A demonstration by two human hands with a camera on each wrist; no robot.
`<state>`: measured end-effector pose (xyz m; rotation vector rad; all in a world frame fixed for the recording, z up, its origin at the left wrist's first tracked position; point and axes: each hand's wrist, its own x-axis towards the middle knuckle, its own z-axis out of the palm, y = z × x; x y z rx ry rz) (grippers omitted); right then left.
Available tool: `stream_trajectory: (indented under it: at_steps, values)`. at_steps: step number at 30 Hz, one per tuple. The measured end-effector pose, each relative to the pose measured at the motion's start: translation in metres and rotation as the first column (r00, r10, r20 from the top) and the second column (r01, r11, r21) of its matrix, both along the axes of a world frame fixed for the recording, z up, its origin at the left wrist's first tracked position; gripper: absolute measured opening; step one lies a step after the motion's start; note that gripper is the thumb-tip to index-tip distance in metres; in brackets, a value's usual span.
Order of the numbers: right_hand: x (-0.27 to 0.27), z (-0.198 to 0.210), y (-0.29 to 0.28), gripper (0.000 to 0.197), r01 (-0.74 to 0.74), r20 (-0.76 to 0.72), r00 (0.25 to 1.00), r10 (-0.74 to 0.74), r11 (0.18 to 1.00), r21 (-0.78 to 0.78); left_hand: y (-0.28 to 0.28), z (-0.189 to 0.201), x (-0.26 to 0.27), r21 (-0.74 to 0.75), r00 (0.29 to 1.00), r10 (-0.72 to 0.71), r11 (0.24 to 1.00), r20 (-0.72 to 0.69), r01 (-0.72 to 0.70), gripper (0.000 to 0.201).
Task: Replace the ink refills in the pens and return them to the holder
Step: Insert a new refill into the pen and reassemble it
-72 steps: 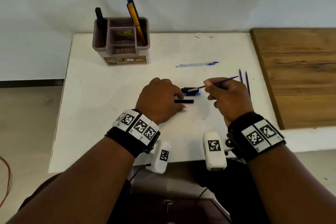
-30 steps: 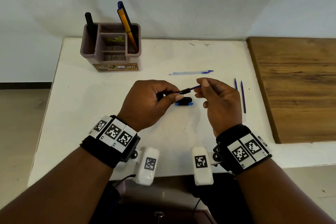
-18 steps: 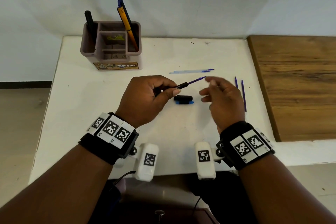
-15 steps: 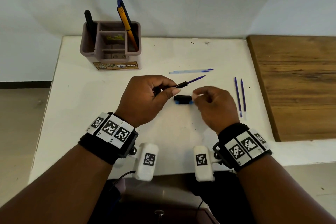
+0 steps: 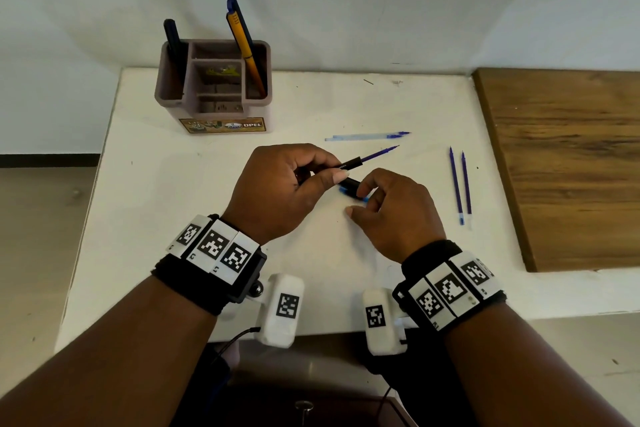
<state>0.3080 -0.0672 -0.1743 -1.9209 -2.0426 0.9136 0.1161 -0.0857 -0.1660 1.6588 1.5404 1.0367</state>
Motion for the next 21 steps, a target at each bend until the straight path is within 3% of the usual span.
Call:
stream_trajectory:
  at_steps: [6, 12, 16, 19, 21]
  values:
    - [-0.005, -0.001, -0.002, 0.02, -0.045, 0.098, 0.994, 0.047, 0.999, -0.018, 0.0, -0.002, 0.001, -0.009, 1.0, -0.003, 1.0, -0.001, 0.003, 0.015]
    - [-0.001, 0.001, -0.001, 0.023, 0.034, 0.102, 0.994, -0.033, 0.999, 0.0, 0.0, -0.001, 0.001, -0.01, 1.0, 0.003, 1.0, 0.005, -0.003, 0.015]
    - [-0.003, 0.002, -0.004, 0.016, -0.07, 0.116, 0.991, 0.074, 0.997, -0.035, 0.0, -0.001, 0.001, -0.018, 1.0, -0.005, 1.0, 0.01, 0.005, 0.013]
    - [-0.001, 0.009, -0.002, 0.016, -0.083, 0.028, 0.996, 0.081, 0.993, 0.082, 0.0, 0.001, -0.001, -0.021, 1.0, 0.001, 1.0, 0.02, 0.0, 0.01]
    - [0.005, 0.017, 0.005, 0.016, 0.088, -0.179, 0.981, -0.067, 0.99, 0.107, 0.0, 0.003, -0.003, -0.029, 0.999, 0.015, 0.999, 0.042, -0.013, 0.006]
